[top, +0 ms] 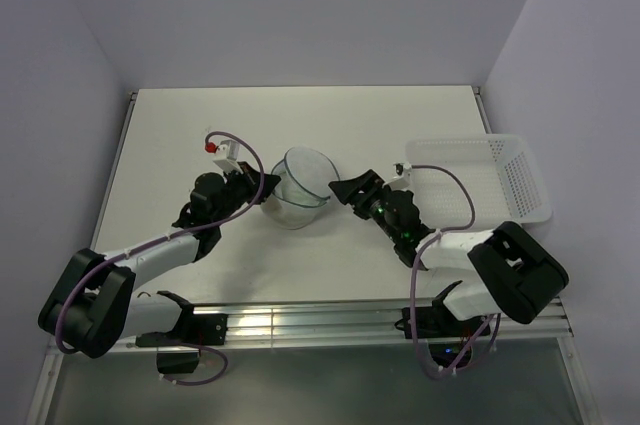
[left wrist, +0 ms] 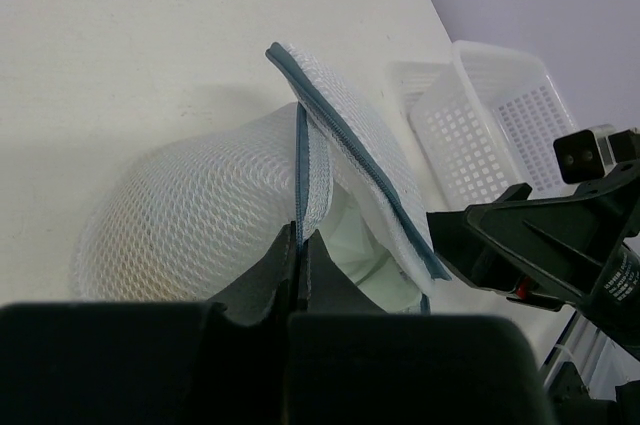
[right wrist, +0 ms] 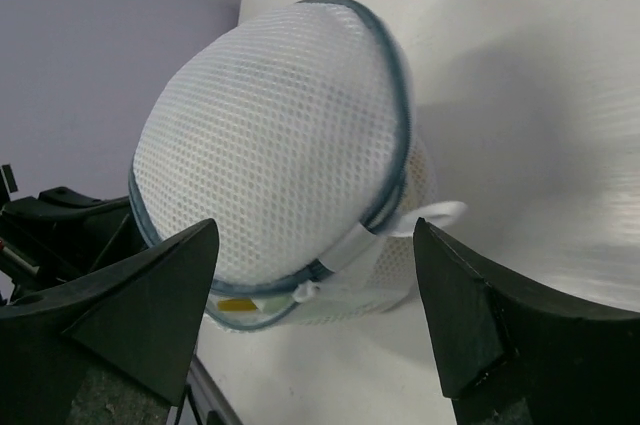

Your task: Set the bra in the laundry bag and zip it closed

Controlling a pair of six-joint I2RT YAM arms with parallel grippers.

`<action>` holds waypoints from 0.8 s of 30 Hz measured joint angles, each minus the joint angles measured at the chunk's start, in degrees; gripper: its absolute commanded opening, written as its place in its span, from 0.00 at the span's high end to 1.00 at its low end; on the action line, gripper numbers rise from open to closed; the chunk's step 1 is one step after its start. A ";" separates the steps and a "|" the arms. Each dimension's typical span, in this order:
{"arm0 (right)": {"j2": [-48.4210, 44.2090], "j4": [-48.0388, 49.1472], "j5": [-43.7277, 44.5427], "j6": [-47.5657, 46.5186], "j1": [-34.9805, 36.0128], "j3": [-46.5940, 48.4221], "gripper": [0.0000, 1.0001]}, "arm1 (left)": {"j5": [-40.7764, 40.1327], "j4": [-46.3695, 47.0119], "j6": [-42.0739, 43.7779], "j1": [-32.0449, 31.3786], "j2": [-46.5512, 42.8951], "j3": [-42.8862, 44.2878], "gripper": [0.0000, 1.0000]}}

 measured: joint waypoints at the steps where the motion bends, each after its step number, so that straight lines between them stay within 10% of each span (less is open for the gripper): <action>1: -0.81 -0.04 0.90 0.09 -0.02 -1.03 0.14 | 0.00 0.02 0.04 0.00 0.00 0.00 1.00; 11: 4.44 -0.50 0.33 2.84 -0.11 0.26 0.19 | 0.61 1.31 0.15 0.04 0.87 -0.22 1.00; 24: 10.16 8.57 -0.90 4.22 -0.52 2.14 0.67 | 0.61 1.92 0.17 0.15 1.66 -0.35 1.00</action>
